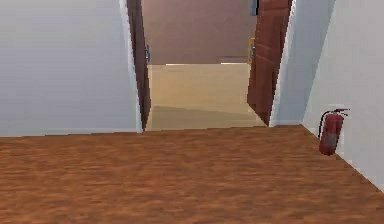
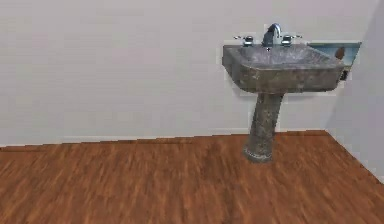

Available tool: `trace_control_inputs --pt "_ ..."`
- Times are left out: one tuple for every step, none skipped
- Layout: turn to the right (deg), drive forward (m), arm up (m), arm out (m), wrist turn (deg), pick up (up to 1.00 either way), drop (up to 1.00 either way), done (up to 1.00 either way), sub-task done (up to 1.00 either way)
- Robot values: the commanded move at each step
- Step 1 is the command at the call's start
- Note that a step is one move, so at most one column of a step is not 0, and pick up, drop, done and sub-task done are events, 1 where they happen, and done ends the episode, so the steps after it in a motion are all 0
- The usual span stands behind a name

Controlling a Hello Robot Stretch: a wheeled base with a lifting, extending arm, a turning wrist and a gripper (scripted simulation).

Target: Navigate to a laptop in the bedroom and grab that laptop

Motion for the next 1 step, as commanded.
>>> trace_control_inputs --pt "0.0 1.00 0.00 0.00 0.0 0.00 0.00 0.00 0.00"
